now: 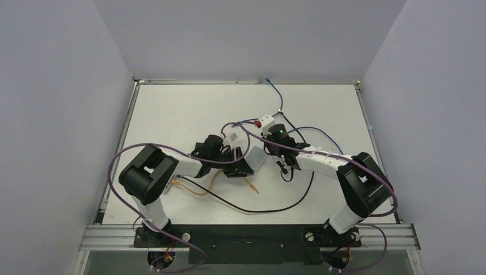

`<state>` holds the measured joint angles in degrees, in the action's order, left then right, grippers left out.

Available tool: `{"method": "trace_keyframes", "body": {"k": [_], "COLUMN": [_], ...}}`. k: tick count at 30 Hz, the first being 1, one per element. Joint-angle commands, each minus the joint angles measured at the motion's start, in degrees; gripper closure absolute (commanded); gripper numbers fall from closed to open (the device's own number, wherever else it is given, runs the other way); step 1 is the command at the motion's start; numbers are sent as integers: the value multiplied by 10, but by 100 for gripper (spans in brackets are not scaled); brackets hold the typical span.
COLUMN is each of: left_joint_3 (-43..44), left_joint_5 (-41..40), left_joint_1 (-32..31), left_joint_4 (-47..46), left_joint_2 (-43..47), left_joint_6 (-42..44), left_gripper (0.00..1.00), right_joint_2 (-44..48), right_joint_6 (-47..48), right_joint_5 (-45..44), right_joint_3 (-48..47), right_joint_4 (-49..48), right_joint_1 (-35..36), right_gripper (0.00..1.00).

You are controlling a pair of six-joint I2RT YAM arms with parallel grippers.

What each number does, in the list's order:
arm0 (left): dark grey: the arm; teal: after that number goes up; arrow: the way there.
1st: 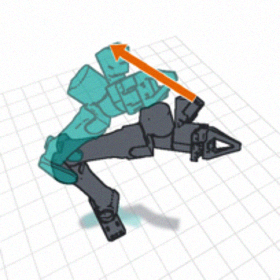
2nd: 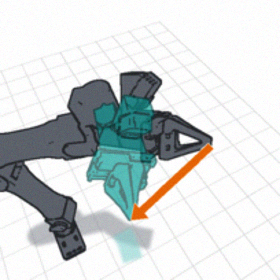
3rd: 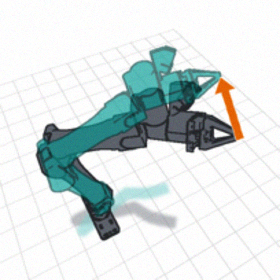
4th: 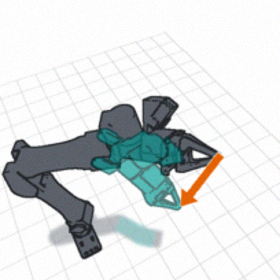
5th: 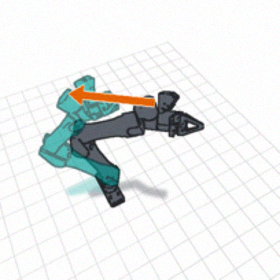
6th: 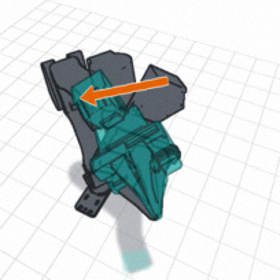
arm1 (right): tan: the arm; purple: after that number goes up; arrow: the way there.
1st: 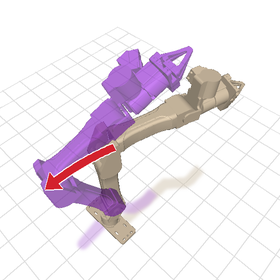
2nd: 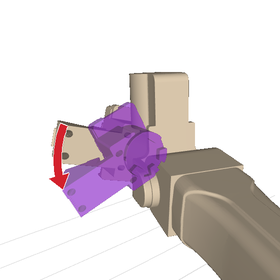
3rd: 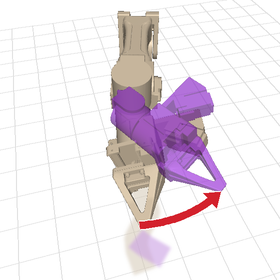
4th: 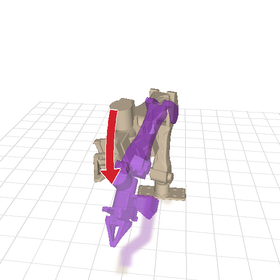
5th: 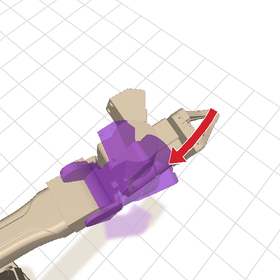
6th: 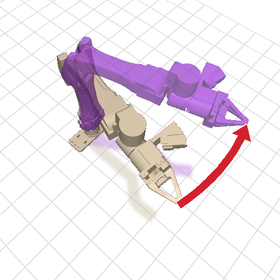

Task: Insert the plug into the switch port
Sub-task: Pick up the power from the center of the board, then adjust the switch port at the center of the board.

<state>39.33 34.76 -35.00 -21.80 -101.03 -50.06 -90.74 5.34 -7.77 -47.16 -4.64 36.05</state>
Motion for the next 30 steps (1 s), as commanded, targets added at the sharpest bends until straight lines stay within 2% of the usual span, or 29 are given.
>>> {"method": "trace_keyframes", "body": {"k": [1, 8, 14, 30], "left_joint_3": [-15, -36, -47, -42], "left_joint_5": [-24, -37, -40, -34], "left_joint_1": [11, 29, 41, 51], "left_joint_4": [-33, -38, -34, -32], "left_joint_2": [-17, -14, -4, -7], "left_joint_6": [-4, -6, -4, -4], "left_gripper": [50, 50, 50, 50], "right_joint_2": [-24, -80, -106, -83], "right_joint_6": [7, 17, 8, -31], "right_joint_5": [59, 123, 138, 139], "right_joint_3": [-43, -87, -107, -58], "right_joint_4": [-14, 17, 43, 45], "right_joint_1": [-13, -36, -38, -6], "right_gripper": [100, 100, 100, 100]}}
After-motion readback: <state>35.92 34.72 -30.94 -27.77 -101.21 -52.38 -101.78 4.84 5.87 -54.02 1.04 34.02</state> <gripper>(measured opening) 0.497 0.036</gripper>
